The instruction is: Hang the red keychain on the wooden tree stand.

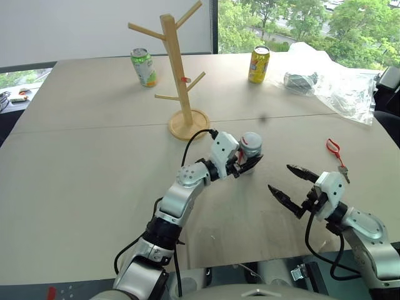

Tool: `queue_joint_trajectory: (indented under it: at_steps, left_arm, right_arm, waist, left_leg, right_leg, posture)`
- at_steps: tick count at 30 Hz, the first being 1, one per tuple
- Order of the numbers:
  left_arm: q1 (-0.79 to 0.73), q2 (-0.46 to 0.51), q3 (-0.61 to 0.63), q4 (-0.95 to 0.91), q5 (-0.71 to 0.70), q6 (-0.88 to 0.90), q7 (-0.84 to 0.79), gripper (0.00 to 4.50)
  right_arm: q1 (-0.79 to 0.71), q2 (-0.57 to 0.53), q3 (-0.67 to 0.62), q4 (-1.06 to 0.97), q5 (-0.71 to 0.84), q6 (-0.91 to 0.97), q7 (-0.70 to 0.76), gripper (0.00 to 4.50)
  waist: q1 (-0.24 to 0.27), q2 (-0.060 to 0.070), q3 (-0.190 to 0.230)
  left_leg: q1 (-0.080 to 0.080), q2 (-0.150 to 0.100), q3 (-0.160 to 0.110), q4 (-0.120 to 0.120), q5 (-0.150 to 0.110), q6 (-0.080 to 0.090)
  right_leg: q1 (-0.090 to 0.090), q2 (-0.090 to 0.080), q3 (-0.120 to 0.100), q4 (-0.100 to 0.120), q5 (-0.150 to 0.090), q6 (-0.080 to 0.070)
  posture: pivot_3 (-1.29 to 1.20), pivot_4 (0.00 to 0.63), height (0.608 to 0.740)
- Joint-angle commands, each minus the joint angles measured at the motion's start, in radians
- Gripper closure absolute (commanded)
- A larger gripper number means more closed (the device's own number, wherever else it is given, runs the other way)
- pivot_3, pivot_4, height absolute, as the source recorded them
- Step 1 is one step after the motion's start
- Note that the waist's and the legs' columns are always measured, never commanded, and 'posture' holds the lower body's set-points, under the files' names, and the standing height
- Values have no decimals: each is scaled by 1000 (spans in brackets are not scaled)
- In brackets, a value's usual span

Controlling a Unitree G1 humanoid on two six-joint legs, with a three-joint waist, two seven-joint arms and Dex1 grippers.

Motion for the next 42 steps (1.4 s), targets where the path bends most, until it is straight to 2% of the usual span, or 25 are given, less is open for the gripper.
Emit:
queue_joint_trajectory:
  at_steps: [1, 6, 11, 14, 16, 24, 29, 42]
  left_arm:
    - [4, -16, 11, -11, 23, -36, 28, 2059]
    - [33, -44, 145, -100, -10, -48, 156, 2059]
    - [55, -81, 340, -199, -22, -10, 388, 2059]
    - [66, -83, 497, -195, -2, 9, 568, 2059]
    - [69, -74, 564, -178, -1, 14, 633, 2059]
    - [82, -2, 670, -96, 26, 37, 735, 2059]
    - [89, 44, 714, -53, 44, 45, 787, 2059]
    - [31, 125, 754, 83, 61, 17, 881, 2059]
  right_arm:
    - [-6, -5, -21, -38, 16, -2, -5, 0]
    - [-27, -8, -18, -57, 45, 10, 13, 0]
    - [-65, -33, 3, -52, 58, 14, 68, 0]
    - [-71, -81, 64, -89, 62, 7, 174, 0]
    - [-77, -106, 96, -101, 75, 11, 232, 0]
    - [-180, -111, 140, 4, 77, -4, 335, 0]
    - [-230, -92, 154, 74, 65, -28, 357, 0]
    - [-246, -70, 144, 120, 51, -54, 359, 0]
  waist:
    - [0, 0, 0]
    - [-2, 0, 0]
    - [0, 0, 0]
    - [0, 0, 0]
    - [-1, -1, 0]
    - [2, -9, 1]
    - [-1, -9, 0]
    - [-2, -9, 0]
  left_leg:
    - [0, 0, 0, 0, 0, 0]
    - [0, 0, 0, 0, 0, 0]
    - [0, 1, 0, 0, 0, 0]
    - [0, 1, 0, 0, 0, 0]
    - [0, 0, -1, 0, 0, 0]
    - [0, 0, -1, 2, 0, 0]
    - [0, 0, -1, 2, 0, 0]
    - [1, 1, 0, 1, 0, 0]
  right_leg:
    - [0, 0, 0, 0, 0, 0]
    - [0, 0, 0, 0, 0, 0]
    - [0, 0, 0, 0, 1, -1]
    - [0, 0, 0, 0, 1, 0]
    - [0, 0, 0, 0, 1, 0]
    - [1, 0, -2, 0, 1, 1]
    - [1, 0, -2, 0, 3, -2]
    - [1, 0, -2, 0, 4, -1]
  posture:
    - [0, 150, 740]
    - [0, 150, 740]
    - [0, 150, 740]
    - [0, 150, 740]
    - [0, 150, 740]
    - [0, 150, 740]
    - [0, 150, 740]
    - [0, 150, 740]
